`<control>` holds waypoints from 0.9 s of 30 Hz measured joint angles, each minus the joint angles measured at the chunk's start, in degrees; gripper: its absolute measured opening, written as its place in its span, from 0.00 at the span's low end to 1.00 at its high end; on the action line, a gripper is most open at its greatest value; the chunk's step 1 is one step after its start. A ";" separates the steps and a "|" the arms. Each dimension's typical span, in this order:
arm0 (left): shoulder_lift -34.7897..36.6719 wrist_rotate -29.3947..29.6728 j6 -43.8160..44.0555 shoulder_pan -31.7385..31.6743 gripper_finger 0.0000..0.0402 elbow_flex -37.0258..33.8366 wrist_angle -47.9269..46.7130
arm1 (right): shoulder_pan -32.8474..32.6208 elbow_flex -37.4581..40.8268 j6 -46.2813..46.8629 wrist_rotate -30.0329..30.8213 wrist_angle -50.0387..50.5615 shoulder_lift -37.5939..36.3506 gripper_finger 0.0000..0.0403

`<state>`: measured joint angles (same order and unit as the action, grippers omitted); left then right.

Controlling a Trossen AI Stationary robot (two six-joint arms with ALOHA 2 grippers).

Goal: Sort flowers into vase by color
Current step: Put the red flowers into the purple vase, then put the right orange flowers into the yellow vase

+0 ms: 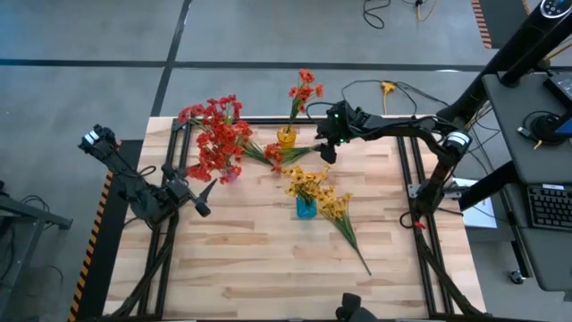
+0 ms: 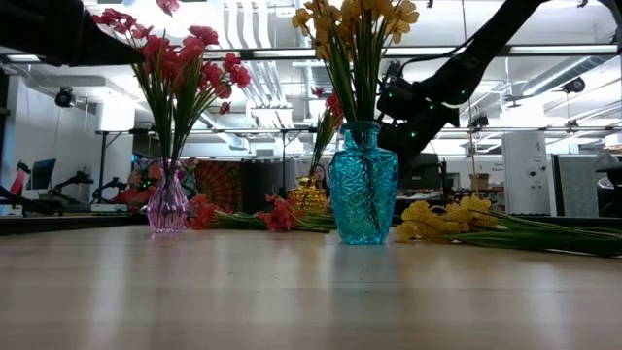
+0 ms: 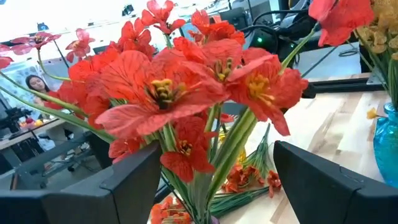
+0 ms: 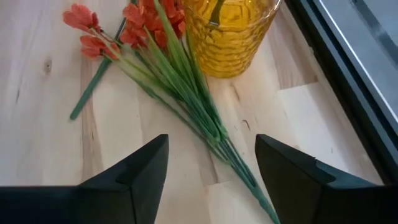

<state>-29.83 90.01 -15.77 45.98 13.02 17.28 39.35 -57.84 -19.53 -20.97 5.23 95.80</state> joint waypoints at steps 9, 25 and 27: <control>-0.19 -0.03 10.88 0.02 0.72 -0.06 -2.78 | -0.11 0.00 0.14 0.00 0.17 -0.01 0.62; -3.19 -9.59 41.96 0.13 0.72 -3.32 -5.88 | -0.11 0.00 -2.46 0.02 0.46 -0.06 0.62; -3.87 -17.71 45.56 0.13 0.72 -3.32 -5.93 | -0.11 0.00 -4.54 0.07 0.30 -0.06 0.62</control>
<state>-33.70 72.29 29.79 46.11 9.69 11.35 39.24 -57.84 -24.06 -20.91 5.53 95.74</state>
